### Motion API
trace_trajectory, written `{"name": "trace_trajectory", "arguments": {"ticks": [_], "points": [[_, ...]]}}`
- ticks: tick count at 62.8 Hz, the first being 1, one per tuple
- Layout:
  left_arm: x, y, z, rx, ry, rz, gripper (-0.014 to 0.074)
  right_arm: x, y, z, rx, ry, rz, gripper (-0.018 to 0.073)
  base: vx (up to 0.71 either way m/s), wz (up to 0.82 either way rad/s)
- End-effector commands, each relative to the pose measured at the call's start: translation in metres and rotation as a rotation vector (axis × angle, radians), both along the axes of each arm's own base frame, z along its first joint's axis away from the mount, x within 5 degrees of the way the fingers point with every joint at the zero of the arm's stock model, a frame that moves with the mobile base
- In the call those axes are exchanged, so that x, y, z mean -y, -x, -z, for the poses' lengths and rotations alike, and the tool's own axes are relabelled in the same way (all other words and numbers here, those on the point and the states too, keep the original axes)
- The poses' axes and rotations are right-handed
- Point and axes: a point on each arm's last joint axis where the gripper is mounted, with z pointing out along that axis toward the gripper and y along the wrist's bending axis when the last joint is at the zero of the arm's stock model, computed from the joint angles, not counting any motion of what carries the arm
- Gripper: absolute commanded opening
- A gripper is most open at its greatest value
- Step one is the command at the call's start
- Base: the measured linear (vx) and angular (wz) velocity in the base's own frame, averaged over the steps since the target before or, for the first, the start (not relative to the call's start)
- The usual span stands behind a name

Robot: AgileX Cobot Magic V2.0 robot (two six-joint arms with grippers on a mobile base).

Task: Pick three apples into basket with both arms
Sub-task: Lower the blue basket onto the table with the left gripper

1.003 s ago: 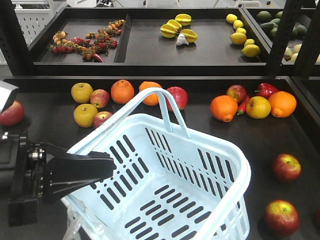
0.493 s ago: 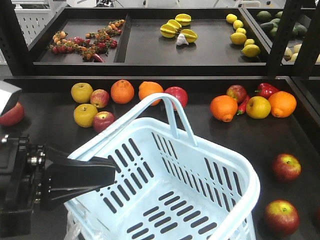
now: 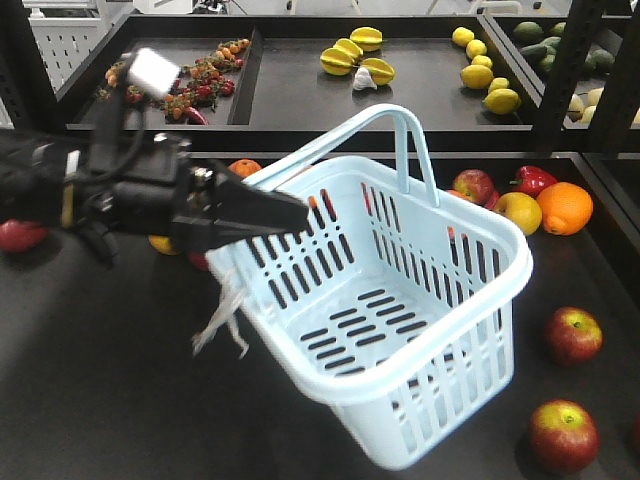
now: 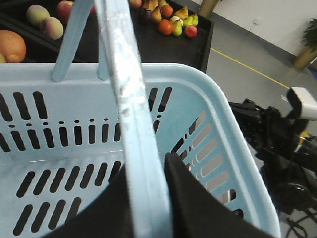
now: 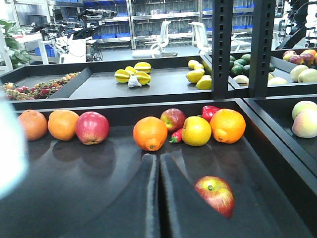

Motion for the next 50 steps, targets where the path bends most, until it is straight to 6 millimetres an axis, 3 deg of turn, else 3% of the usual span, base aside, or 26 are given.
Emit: {"name": "trace_trajectory", "arguments": {"ticks": [1, 11, 21, 39, 50], "points": [[0.008, -0.026, -0.009, 0.061, 0.007, 0.013, -0.0006, -0.001, 0.000, -0.002, 0.067, 0.020, -0.003, -0.0004, 0.00, 0.00], [0.021, -0.066, 0.014, 0.022, 0.001, 0.031, -0.0006, -0.001, 0.000, -0.002, 0.067, 0.020, -0.003, -0.0004, 0.00, 0.00], [0.028, -0.091, 0.036, -0.008, -0.012, 0.018, -0.0006, -0.001, 0.000, -0.002, 0.067, 0.020, -0.003, -0.0004, 0.00, 0.00], [0.031, -0.111, 0.072, -0.070, -0.049, -0.046, 0.0051, -0.001, 0.000, -0.002, 0.067, 0.020, -0.003, -0.0004, 0.00, 0.00], [0.030, -0.114, 0.076, -0.075, -0.057, -0.069, 0.0214, -0.001, 0.000, -0.002, 0.067, 0.020, -0.003, -0.0004, 0.00, 0.00]]}}
